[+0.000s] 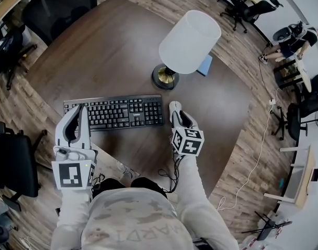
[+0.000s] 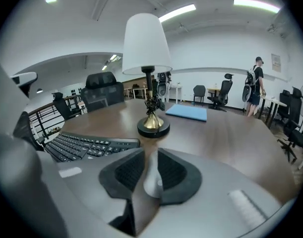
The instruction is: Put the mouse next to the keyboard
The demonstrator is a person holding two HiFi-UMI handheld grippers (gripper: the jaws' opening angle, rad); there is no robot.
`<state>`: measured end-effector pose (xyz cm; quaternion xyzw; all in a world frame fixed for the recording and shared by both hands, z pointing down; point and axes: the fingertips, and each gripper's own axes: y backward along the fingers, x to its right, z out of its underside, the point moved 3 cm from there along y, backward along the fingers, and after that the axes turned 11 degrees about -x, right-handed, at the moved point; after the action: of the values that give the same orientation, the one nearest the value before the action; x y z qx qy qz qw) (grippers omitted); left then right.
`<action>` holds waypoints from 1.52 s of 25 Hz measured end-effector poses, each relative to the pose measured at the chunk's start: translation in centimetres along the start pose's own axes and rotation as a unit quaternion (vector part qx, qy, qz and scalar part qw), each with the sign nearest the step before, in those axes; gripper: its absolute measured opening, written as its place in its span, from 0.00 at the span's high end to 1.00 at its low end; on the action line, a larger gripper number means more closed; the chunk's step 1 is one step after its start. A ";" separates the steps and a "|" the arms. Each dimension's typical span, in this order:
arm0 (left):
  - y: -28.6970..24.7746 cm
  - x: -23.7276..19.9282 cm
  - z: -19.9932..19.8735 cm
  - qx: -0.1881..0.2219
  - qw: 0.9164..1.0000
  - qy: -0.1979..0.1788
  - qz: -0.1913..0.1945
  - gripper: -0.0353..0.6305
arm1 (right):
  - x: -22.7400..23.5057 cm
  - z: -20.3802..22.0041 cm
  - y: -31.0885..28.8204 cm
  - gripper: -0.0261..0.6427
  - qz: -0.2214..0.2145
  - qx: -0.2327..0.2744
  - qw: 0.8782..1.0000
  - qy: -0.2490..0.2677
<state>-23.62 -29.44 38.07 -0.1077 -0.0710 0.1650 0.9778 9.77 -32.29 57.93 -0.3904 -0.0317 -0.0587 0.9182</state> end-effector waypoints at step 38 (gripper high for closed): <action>12.0 8.7 -3.8 0.044 0.998 -0.009 -0.043 0.94 | -4.8 -4.6 23.8 0.95 -0.097 0.238 0.960 0.114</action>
<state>-18.50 -16.12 32.47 -0.0603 -0.0766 0.1264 0.9872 8.23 -18.83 37.25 -0.1464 0.0219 -0.1826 0.9720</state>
